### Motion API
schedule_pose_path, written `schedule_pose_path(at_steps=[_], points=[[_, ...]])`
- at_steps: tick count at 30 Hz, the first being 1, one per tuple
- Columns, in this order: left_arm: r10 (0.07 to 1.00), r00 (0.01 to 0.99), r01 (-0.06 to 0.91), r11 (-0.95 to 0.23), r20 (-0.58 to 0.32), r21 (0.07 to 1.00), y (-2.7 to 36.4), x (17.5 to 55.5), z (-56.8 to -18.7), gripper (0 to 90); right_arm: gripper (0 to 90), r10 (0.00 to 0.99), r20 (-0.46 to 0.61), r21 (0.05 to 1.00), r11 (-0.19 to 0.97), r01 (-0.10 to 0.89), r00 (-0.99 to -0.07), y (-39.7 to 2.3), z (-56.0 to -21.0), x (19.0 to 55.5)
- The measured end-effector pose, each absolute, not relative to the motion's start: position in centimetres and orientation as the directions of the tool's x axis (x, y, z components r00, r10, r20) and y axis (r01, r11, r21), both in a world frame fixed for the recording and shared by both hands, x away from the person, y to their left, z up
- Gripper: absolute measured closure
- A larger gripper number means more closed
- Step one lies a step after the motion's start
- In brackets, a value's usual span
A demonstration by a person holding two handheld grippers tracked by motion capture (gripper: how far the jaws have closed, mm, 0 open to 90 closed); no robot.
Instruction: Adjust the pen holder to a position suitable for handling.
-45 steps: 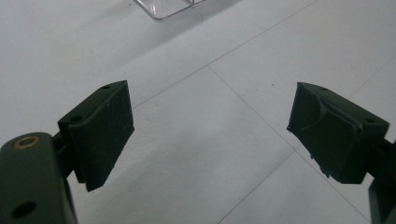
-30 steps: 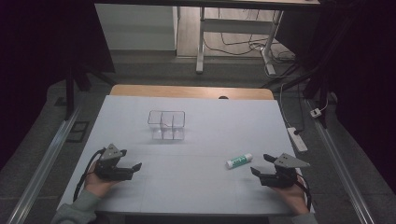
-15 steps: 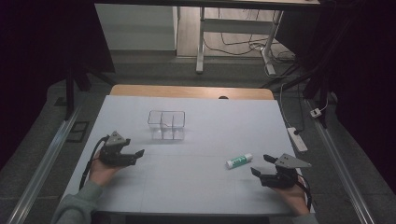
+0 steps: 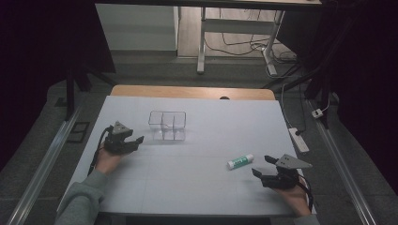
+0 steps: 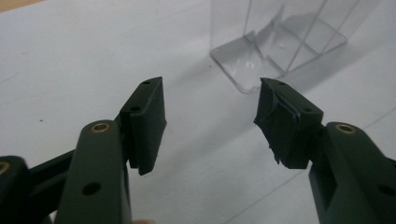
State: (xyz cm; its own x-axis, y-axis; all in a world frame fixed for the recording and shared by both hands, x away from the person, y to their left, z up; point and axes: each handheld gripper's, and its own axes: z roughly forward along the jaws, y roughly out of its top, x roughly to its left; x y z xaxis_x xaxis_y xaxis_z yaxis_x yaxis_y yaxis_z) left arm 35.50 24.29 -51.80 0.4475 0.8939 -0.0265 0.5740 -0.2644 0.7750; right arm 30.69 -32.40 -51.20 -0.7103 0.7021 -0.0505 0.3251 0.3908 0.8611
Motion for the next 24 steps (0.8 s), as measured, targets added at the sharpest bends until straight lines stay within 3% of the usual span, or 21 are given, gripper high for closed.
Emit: schedule_pose_path(at_steps=[6,11,13,17,20,24], points=[[0.875,0.481,0.586,-0.277,-0.052,0.762,24.6,36.4,-49.9,43.4,22.4,0.704,-0.052,0.861,0.391,0.326,-0.708,-32.4,-51.2,30.7],[0.867,0.496,0.600,-0.305,-0.044,0.739,24.0,38.5,-49.7,48.9,22.4,0.705,-0.052,0.861,0.390,0.325,-0.707,-32.4,-51.1,30.7],[0.866,0.497,0.609,-0.301,-0.058,0.734,24.0,39.3,-49.7,54.6,22.5,0.705,-0.053,0.862,0.390,0.324,-0.707,-32.5,-51.2,30.8],[0.859,0.504,0.624,-0.291,-0.089,0.726,24.0,40.5,-49.7,77.4,22.5,0.705,-0.060,0.857,0.400,0.326,-0.707,-32.4,-51.2,30.8],[0.849,0.517,0.629,-0.292,-0.108,0.721,23.6,41.3,-49.8,88.7,22.6,0.703,-0.059,0.855,0.402,0.328,-0.708,-32.4,-51.3,30.9],[0.833,0.541,0.632,-0.308,-0.120,0.712,23.2,41.7,-50.5,89.1,22.5,0.705,-0.061,0.858,0.399,0.324,-0.706,-32.4,-51.2,30.8]])
